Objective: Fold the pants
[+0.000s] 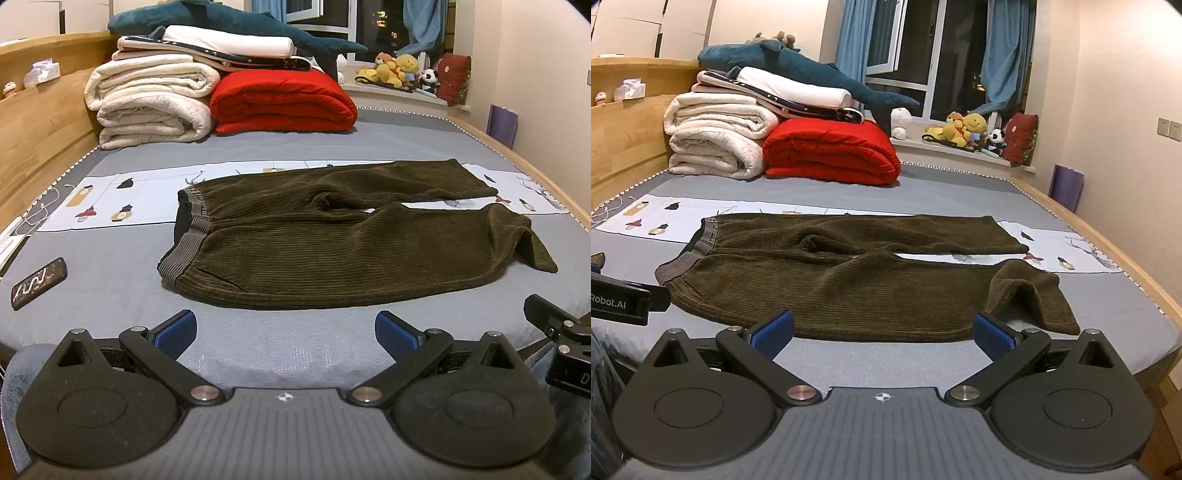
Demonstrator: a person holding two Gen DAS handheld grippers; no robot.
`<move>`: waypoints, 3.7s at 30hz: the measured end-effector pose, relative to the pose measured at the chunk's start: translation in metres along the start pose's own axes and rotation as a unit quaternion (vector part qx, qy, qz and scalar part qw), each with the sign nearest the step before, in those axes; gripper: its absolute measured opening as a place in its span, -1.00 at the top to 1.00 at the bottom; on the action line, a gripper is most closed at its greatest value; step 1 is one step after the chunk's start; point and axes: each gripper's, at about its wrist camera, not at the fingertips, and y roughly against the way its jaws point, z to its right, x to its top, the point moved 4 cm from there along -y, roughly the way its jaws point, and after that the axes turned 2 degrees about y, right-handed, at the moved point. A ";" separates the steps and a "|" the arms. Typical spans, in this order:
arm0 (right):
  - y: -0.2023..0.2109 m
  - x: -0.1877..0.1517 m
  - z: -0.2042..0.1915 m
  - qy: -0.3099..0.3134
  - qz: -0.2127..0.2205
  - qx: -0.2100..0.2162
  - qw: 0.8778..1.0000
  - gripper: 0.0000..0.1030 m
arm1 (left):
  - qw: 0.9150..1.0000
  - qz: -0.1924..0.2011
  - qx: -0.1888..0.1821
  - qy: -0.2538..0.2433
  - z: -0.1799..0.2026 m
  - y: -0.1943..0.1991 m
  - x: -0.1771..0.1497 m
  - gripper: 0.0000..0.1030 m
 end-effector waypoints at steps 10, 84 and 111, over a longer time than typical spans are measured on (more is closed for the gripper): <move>-0.005 -0.002 0.001 0.002 -0.001 0.001 1.000 -0.98 | 1.000 0.000 0.000 0.001 0.002 0.000 -0.002 -1.00; -0.159 0.000 0.078 -0.148 -0.027 0.025 0.988 -0.99 | 0.981 -0.046 0.105 0.155 -0.134 -0.184 0.031 -1.00; -0.281 -0.019 0.167 -0.394 -0.103 -0.016 0.913 -0.98 | 0.928 -0.033 0.226 0.296 -0.213 -0.260 0.059 0.53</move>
